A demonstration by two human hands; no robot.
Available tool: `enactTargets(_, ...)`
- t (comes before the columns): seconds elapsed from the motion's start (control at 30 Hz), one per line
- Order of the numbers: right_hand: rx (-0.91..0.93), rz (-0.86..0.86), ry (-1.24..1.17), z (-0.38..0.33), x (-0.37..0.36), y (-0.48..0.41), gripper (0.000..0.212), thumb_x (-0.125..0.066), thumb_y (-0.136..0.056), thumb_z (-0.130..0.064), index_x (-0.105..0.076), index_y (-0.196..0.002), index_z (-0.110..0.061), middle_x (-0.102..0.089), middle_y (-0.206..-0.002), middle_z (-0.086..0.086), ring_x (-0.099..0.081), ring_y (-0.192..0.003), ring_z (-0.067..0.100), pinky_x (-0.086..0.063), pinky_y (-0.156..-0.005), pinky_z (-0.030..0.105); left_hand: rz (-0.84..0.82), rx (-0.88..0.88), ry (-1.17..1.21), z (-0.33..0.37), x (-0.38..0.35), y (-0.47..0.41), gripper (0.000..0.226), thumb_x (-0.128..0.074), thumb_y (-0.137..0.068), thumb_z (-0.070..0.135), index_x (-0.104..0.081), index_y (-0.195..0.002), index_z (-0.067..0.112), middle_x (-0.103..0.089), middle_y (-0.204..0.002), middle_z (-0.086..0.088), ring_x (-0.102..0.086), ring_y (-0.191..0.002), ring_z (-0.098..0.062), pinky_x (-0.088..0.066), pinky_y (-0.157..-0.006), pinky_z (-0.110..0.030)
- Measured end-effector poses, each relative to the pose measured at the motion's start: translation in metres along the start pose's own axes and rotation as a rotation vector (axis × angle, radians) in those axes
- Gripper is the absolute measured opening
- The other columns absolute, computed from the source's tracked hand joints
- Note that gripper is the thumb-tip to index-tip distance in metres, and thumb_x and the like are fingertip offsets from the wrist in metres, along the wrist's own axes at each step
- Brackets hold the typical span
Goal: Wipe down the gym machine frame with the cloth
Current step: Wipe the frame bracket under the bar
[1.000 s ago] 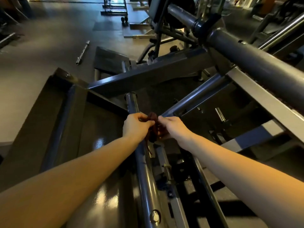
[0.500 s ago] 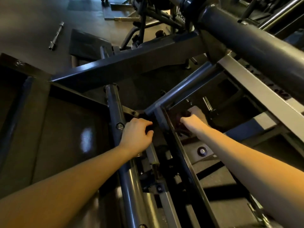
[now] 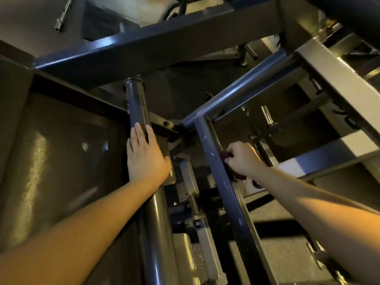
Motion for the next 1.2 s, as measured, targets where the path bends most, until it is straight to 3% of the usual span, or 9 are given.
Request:
enactTargets(0.17, -0.022, 0.193, -0.166, -0.013, -0.006, -0.052, 0.011, -0.066, -0.095, -0.018, -0.062, -0.096, -0.028, -0.063, -0.093, -0.006, -0.063, -0.086, 0.011, -0.057, -0.073, 0.033, 0.013, -0.009, -0.033, 0.0, -0.002, -0.002, 0.106, -0.064, -0.091, 0.049, 0.004, -0.162, 0.01, 0.007, -0.169, -0.021, 0.002, -0.157, -0.036, -0.011, -0.128, -0.048)
enactTargets(0.27, -0.029, 0.229, -0.197, -0.013, -0.015, -0.063, 0.016, -0.063, -0.098, -0.019, -0.066, -0.111, -0.027, -0.065, -0.1, -0.006, -0.065, -0.094, 0.011, -0.057, -0.082, 0.036, 0.021, -0.007, -0.042, 0.001, -0.001, -0.002, 0.106, -0.065, -0.091, 0.049, 0.004, -0.162, 0.01, 0.007, -0.169, -0.021, 0.003, -0.157, -0.035, -0.012, -0.128, -0.048)
enactTargets(0.33, -0.01, 0.181, -0.132, -0.009, -0.016, -0.055, 0.016, -0.063, -0.098, -0.019, -0.069, -0.112, -0.025, -0.066, -0.099, -0.005, -0.065, -0.092, 0.011, -0.057, -0.081, 0.034, 0.018, -0.007, -0.04, 0.001, 0.0, -0.003, 0.108, -0.066, -0.09, 0.05, 0.003, -0.162, 0.01, 0.007, -0.169, -0.021, 0.002, -0.157, -0.035, -0.013, -0.127, -0.049)
enactTargets(0.53, 0.051, -0.177, -0.015, 0.014, -0.005, -0.007, 0.013, -0.071, -0.093, -0.012, -0.071, -0.082, -0.02, -0.068, -0.078, -0.004, -0.065, -0.075, 0.004, -0.042, -0.062, 0.018, 0.014, 0.002, -0.023, 0.003, 0.004, 0.002, 0.108, -0.066, -0.09, 0.052, 0.002, -0.162, 0.01, 0.007, -0.169, -0.02, 0.001, -0.157, -0.035, -0.014, -0.127, -0.049)
enactTargets(0.73, 0.007, 0.097, -0.153, -0.012, -0.007, -0.062, 0.007, -0.063, -0.098, -0.023, -0.064, -0.1, -0.029, -0.062, -0.093, -0.006, -0.064, -0.082, 0.01, -0.051, -0.058, 0.023, 0.002, -0.005, -0.018, 0.001, 0.001, -0.002, 0.109, -0.067, -0.089, 0.052, 0.003, -0.162, 0.013, 0.009, -0.169, -0.018, 0.003, -0.157, -0.034, -0.015, -0.127, -0.049)
enactTargets(0.9, 0.006, 0.221, -0.157, -0.023, -0.01, -0.083, 0.008, -0.063, -0.097, -0.021, -0.066, -0.097, -0.028, -0.063, -0.09, -0.009, -0.064, -0.083, 0.006, -0.056, -0.077, 0.032, 0.005, -0.008, -0.03, 0.001, 0.0, -0.003, 0.109, -0.067, -0.089, 0.051, 0.004, -0.162, 0.013, 0.009, -0.169, -0.019, 0.004, -0.157, -0.035, -0.013, -0.126, -0.049)
enactTargets(1.0, -0.005, 0.137, -0.135, -0.014, -0.01, -0.053, 0.006, -0.064, -0.097, -0.02, -0.068, -0.098, -0.025, -0.063, -0.086, -0.007, -0.063, -0.078, 0.007, -0.061, -0.074, 0.037, 0.009, -0.014, -0.037, 0.001, 0.0, -0.001, 0.109, -0.066, -0.09, 0.052, 0.004, -0.162, 0.011, 0.009, -0.168, -0.02, 0.003, -0.157, -0.036, -0.013, -0.126, -0.049)
enactTargets(1.07, -0.022, 0.045, -0.08, -0.003, -0.01, -0.034, 0.006, -0.068, -0.094, -0.018, -0.069, -0.088, -0.02, -0.066, -0.081, -0.002, -0.067, -0.074, 0.012, -0.063, -0.071, 0.038, 0.008, -0.012, -0.029, 0.001, 0.0, 0.0, 0.109, -0.065, -0.09, 0.053, 0.005, -0.162, 0.01, 0.009, -0.168, -0.021, 0.003, -0.157, -0.036, -0.013, -0.127, -0.049)
enactTargets(1.2, -0.09, -0.114, 0.056, 0.006, -0.006, -0.027, 0.017, -0.073, -0.087, -0.012, -0.064, -0.072, -0.013, -0.063, -0.067, 0.002, -0.065, -0.065, 0.016, -0.055, -0.063, 0.03, 0.017, -0.008, -0.013, 0.001, 0.001, -0.001, 0.108, -0.064, -0.091, 0.052, 0.005, -0.162, 0.01, 0.008, -0.169, -0.021, 0.004, -0.157, -0.036, -0.013, -0.127, -0.049)
Point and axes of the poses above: each hand's wrist, its own y-axis away from the middle knuckle, its own x-axis out of the back of the hand, z = x × y, the point moved 6 cm from there along -y, towards the middle knuckle
